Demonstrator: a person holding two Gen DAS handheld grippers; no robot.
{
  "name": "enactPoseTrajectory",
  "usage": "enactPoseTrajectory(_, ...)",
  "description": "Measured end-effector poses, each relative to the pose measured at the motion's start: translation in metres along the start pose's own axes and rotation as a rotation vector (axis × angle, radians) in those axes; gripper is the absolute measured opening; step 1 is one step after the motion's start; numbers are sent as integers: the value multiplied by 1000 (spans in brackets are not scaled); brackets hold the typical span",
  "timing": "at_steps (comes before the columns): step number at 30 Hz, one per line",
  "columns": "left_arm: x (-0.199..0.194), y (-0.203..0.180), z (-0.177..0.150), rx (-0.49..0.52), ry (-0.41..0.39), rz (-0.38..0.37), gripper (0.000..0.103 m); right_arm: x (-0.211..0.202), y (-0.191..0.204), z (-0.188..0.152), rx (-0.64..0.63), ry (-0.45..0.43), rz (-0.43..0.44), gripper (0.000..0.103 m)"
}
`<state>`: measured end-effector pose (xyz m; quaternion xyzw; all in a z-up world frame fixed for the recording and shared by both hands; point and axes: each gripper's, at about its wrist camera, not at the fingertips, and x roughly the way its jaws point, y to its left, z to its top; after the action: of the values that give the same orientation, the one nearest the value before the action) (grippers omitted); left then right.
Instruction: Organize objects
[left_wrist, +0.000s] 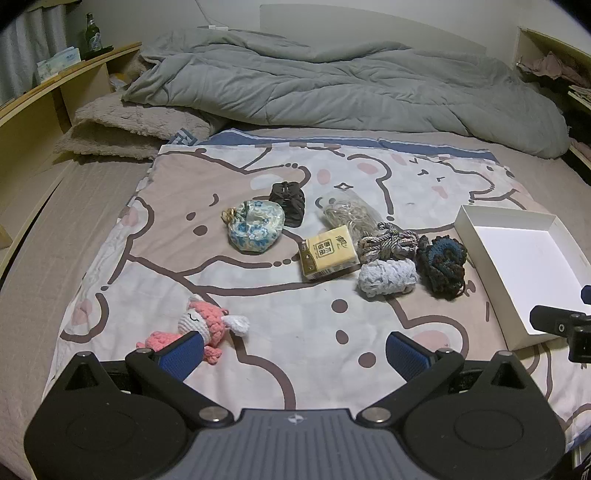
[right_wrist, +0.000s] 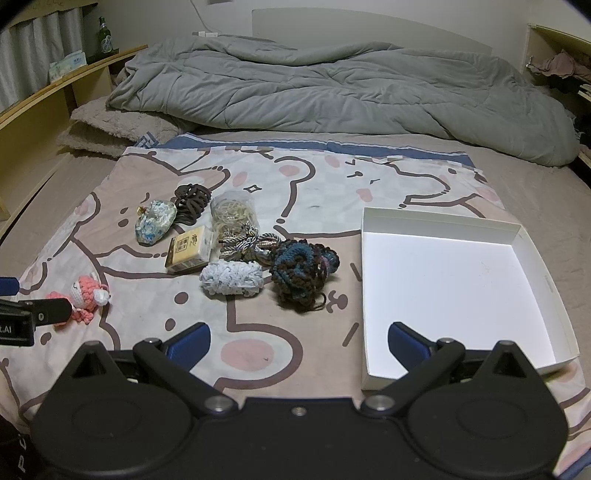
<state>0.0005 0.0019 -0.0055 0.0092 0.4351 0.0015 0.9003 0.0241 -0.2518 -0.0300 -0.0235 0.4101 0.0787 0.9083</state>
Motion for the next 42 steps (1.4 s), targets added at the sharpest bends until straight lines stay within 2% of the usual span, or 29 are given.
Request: enactPoseTrajectory(42,1,-4,-2,3,2,4,103,1,2,1,-6,24,11,103)
